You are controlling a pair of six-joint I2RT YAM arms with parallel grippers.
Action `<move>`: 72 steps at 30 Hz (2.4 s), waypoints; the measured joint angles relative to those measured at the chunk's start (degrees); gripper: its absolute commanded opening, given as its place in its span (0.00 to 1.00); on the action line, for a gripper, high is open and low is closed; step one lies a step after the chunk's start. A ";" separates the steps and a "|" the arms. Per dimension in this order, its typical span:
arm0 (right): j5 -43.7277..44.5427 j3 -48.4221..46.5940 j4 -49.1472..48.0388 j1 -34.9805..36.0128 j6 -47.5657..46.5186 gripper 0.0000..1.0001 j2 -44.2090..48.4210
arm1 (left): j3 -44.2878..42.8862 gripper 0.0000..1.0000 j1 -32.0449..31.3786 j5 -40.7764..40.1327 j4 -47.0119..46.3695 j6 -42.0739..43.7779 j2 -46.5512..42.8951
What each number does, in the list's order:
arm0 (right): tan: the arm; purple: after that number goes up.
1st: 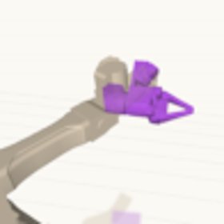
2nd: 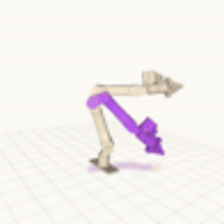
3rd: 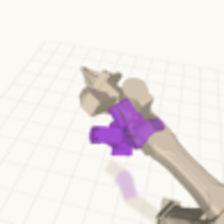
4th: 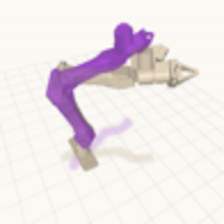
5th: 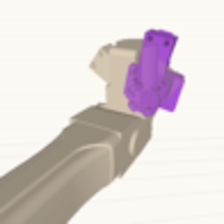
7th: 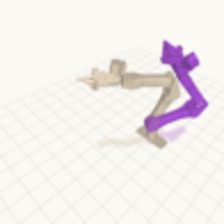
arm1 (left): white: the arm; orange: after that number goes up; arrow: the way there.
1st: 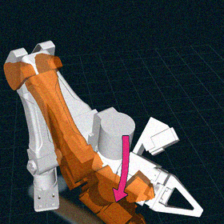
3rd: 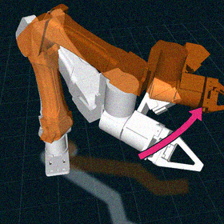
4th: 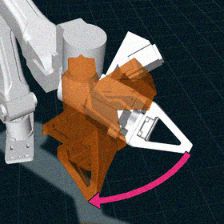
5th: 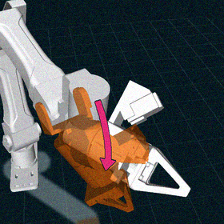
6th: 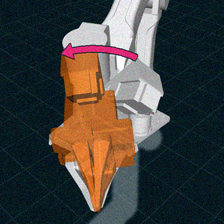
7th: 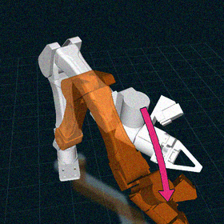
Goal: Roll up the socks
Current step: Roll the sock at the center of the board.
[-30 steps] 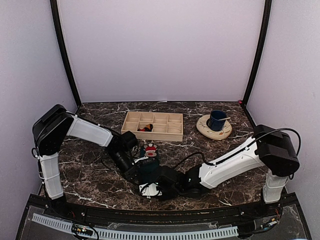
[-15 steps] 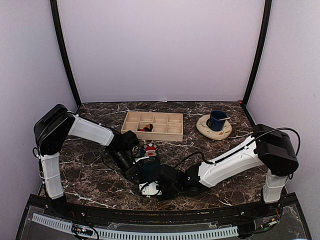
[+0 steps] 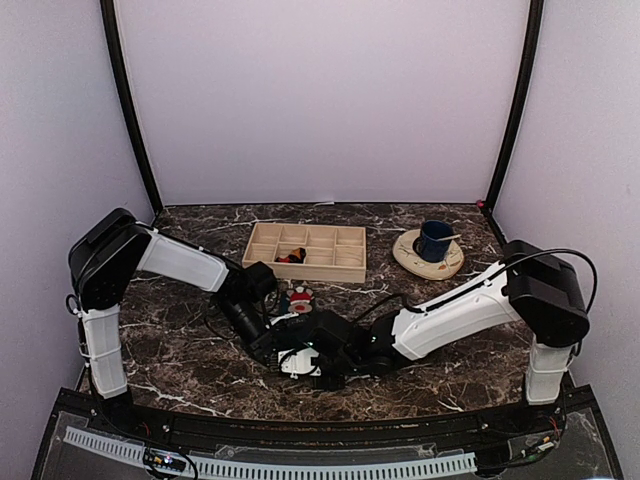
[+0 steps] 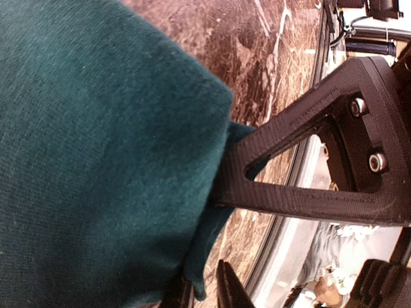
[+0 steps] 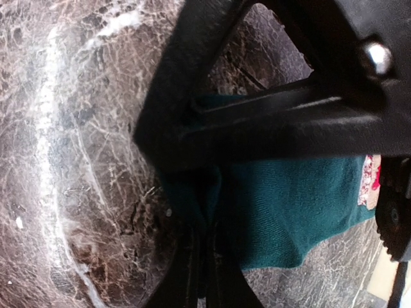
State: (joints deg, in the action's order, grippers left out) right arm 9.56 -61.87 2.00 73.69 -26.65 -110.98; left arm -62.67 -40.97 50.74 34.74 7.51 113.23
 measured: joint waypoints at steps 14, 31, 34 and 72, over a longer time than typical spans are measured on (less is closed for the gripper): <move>-8.15 -0.83 1.92 -2.71 6.99 0.00 0.11 | 1.51 0.30 3.02 -3.93 -4.28 -4.81 -5.60; -30.71 -6.08 14.32 -10.47 18.64 0.00 -1.33 | 10.78 0.29 3.74 -10.88 -17.92 -11.17 -16.81; -34.38 -7.17 15.52 -11.85 19.76 0.00 -2.36 | 13.94 0.29 3.74 -12.13 -21.86 -12.98 -19.87; -55.65 -20.04 29.46 -18.75 22.69 0.00 -12.31 | 32.85 0.34 -14.51 -32.85 -48.76 -10.05 -32.52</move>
State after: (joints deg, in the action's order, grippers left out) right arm -46.09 -81.91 31.46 54.94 -3.97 -123.28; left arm -29.82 -55.48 17.89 -14.02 -2.55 80.71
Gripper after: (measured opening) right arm 0.009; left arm 0.339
